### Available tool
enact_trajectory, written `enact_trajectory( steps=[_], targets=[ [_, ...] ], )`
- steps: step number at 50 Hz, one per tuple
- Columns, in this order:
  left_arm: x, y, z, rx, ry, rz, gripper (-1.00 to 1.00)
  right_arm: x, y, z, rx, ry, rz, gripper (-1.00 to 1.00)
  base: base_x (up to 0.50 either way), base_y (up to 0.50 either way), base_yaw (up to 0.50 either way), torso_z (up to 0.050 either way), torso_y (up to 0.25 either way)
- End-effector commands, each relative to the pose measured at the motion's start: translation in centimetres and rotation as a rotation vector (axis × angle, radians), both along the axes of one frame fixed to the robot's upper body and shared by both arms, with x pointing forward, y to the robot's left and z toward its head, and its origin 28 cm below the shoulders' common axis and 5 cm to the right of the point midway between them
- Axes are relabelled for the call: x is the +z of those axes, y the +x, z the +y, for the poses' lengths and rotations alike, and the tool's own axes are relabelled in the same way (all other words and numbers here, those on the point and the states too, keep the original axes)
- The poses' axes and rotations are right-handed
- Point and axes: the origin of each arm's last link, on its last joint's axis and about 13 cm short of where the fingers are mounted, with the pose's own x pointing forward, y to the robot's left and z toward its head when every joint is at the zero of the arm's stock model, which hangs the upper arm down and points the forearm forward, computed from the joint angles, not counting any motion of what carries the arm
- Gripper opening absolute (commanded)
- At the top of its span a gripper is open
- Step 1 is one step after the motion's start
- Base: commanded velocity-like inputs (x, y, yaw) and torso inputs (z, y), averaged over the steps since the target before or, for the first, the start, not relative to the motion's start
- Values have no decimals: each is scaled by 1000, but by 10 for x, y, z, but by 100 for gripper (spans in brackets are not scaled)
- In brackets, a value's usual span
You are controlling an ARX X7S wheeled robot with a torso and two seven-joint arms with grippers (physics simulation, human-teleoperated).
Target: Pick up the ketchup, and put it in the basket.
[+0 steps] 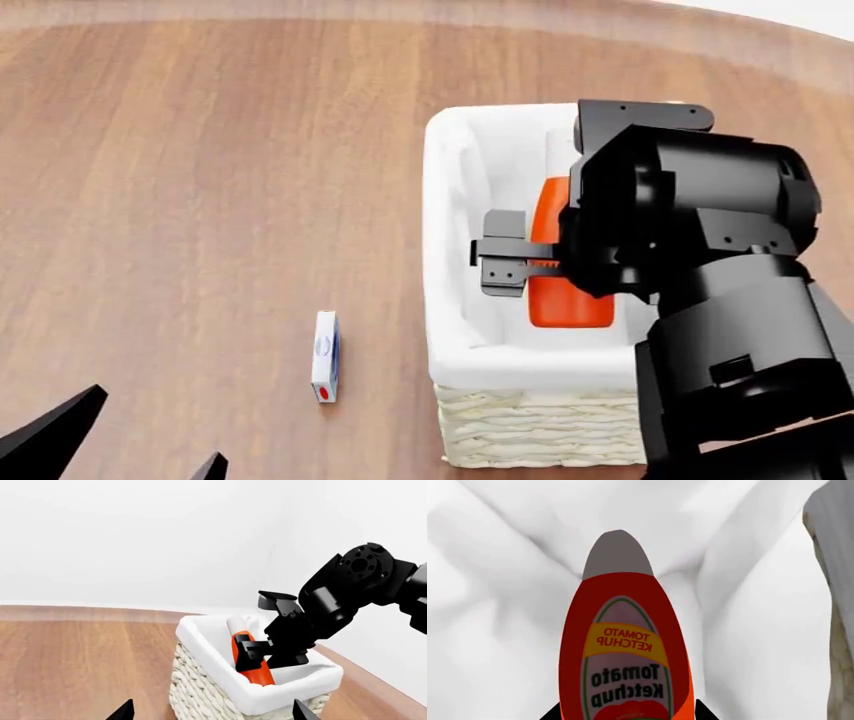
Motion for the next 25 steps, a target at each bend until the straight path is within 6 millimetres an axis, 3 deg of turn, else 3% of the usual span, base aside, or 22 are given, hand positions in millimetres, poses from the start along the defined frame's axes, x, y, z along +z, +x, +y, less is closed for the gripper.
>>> enact_trajectory(
  steps=[1,22,23,25],
  targets=[
    [0,0,0,0,0,0,100,0,2,1,13,-3,-13,-100,0,0,0,0,0],
    [-1,1,1,-1,-3,2,100,-4,3,2,10,7,-20,-100,0,0,0,0,0],
    [-1,1,1,0,-2,2,100,-4,3,2,12,6,-20,100,0,0,0,0,0],
    [0,1,1,-1,-4,1,100,-6,1,2,-3,-9,23,100,0,0,0,0,0]
  ],
)
